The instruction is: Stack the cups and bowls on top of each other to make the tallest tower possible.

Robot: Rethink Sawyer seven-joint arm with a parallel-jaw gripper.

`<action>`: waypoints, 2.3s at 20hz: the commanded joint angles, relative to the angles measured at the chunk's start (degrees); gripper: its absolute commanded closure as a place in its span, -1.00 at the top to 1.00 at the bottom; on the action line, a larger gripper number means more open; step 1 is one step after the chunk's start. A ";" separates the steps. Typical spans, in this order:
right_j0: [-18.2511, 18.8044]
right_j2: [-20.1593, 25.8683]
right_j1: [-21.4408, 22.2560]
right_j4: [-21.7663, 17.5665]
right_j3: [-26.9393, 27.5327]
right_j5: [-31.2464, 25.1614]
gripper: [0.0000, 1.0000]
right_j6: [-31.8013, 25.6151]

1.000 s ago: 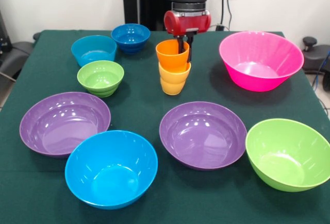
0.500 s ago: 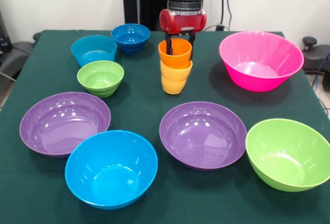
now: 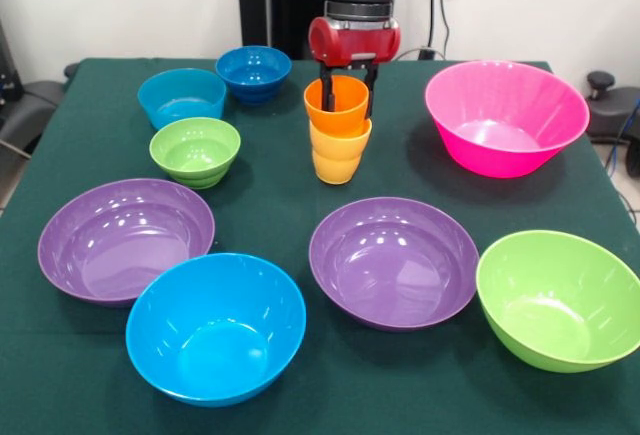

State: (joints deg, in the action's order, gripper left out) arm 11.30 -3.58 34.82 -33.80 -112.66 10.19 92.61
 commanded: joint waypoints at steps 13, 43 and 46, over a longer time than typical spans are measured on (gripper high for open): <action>-1.85 3.09 -1.42 2.57 2.90 -2.14 1.00 8.16; -1.59 4.60 2.11 2.65 1.87 -5.70 1.00 7.33; -1.64 4.55 2.02 2.63 1.92 -5.63 1.00 7.34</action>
State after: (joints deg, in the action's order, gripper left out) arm 10.43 -3.69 36.31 -33.59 -112.55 10.18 92.61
